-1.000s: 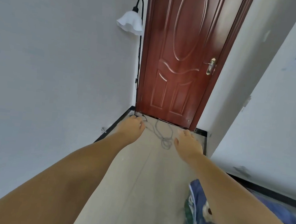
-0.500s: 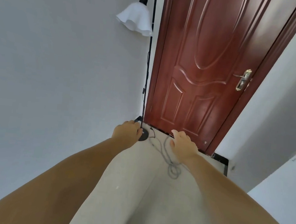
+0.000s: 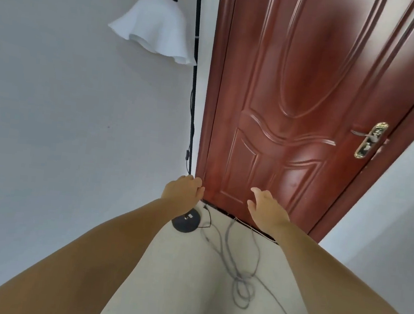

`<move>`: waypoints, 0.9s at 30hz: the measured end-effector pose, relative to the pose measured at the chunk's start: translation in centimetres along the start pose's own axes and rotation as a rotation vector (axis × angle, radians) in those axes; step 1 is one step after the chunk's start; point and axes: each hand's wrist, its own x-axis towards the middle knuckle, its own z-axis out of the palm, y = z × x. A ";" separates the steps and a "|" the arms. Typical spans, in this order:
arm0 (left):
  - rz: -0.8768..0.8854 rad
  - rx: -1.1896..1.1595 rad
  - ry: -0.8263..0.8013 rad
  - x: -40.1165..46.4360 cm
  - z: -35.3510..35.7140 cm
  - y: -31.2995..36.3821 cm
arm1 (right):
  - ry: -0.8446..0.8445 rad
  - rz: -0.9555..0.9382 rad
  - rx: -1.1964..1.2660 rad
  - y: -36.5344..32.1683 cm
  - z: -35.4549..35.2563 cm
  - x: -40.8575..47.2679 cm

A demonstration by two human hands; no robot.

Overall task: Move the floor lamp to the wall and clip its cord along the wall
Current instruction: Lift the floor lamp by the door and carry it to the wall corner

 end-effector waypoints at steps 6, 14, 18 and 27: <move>-0.164 -0.016 -0.010 12.7 4.2 -4.0 | -0.065 -0.145 0.031 0.8 3.2 15.4; -0.315 -0.058 -0.131 24.9 10.0 -8.0 | -0.202 -0.167 0.072 2.6 7.5 32.5; -0.405 -0.089 -0.217 30.5 14.2 -11.4 | -0.255 -0.164 0.095 3.1 12.2 39.2; -0.696 -0.205 -0.405 40.8 25.2 -20.3 | -0.371 -0.096 0.194 3.0 23.5 52.5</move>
